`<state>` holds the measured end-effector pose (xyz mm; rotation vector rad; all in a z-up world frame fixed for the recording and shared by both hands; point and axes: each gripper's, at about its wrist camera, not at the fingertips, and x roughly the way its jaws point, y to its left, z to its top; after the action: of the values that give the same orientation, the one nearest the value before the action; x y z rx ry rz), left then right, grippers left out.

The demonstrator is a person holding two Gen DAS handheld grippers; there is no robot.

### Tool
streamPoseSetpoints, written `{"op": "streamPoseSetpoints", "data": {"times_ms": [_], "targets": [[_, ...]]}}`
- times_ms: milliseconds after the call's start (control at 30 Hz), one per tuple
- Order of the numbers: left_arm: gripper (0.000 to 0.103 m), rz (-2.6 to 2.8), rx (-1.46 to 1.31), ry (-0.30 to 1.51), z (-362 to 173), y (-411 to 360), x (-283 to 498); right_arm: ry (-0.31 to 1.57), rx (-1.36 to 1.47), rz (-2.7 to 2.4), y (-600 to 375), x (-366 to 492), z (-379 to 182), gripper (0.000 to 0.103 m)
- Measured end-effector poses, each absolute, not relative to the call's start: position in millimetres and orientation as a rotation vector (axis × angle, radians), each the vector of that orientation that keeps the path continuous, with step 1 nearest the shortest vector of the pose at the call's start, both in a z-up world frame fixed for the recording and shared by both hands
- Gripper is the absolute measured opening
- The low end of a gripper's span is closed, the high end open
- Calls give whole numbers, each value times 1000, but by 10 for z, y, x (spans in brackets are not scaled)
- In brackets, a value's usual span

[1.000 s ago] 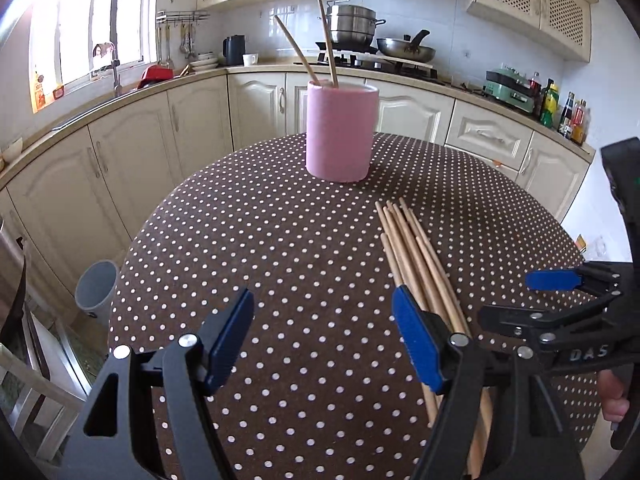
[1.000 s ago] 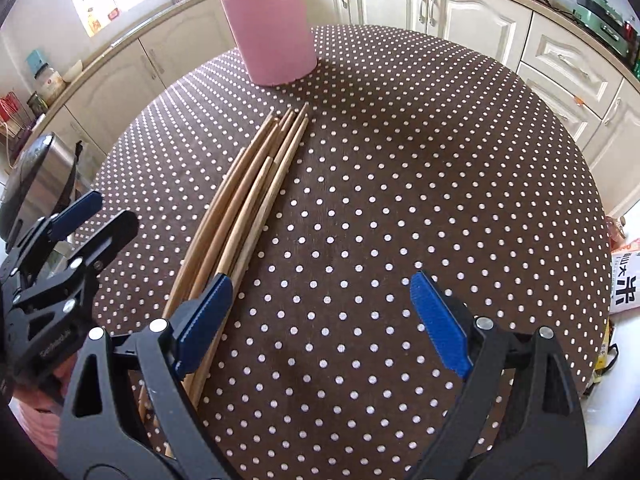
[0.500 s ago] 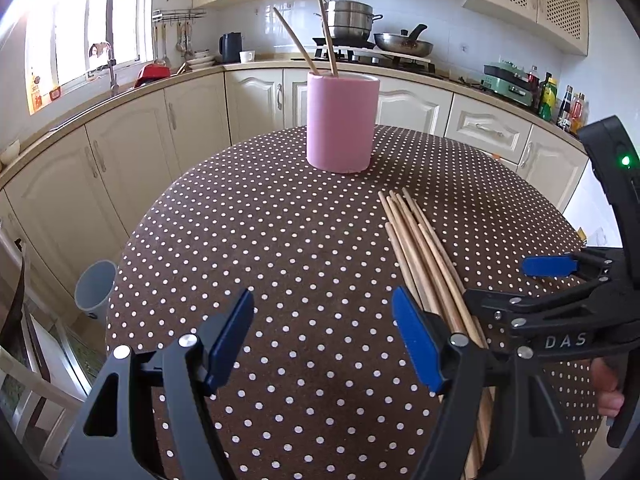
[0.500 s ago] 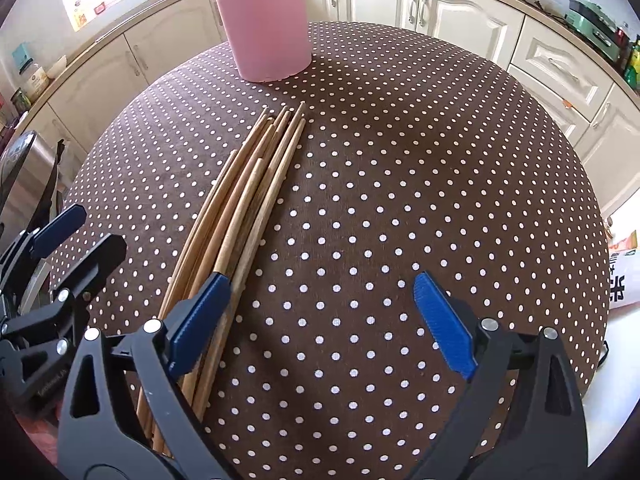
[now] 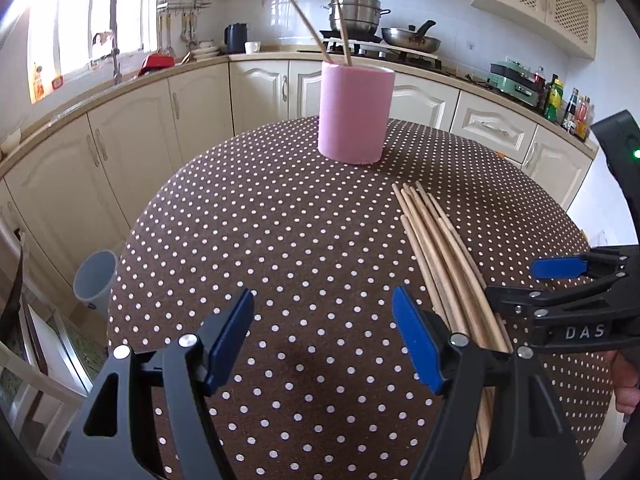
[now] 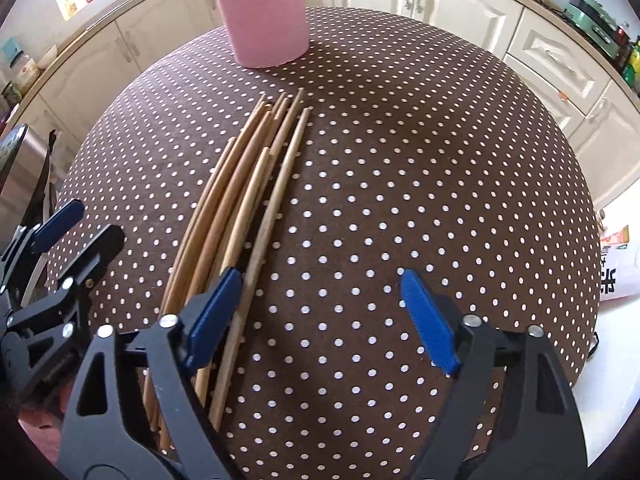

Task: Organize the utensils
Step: 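Move both open tools back to the chopstick bundle, then close the right tool on a chopstick while the left tool grasps another chopstick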

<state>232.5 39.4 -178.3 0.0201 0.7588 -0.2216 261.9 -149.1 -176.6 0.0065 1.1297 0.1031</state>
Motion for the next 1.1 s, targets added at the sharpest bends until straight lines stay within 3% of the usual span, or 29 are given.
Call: {"op": "streamPoseSetpoints", "data": {"times_ms": [100,200,233,267,533,700,1100], "targets": [[71,-227,-6,771,-1802,405,2349,1135,-18,95,-1427,2655,-1775,66],[71,-224,-19,778,-1801,402,2368,1094,-74,81,-1333,2712,-1763,62],[71,-228,-20,777,-1796,403,2363,1104,-58,88,-1348,2727,-1756,53],[71,-231,-18,776,-1783,395,2357,1107,-54,93,-1358,2735,-1739,35],[71,-266,-10,805,-1753,272,2391,1074,-79,210,-1533,2646,-1704,12],[71,-288,26,879,-1831,113,2492,1079,57,290,-1878,2622,-1692,6],[71,-258,116,912,-1818,-176,2684,1058,141,375,-1999,2628,-1743,6]]}}
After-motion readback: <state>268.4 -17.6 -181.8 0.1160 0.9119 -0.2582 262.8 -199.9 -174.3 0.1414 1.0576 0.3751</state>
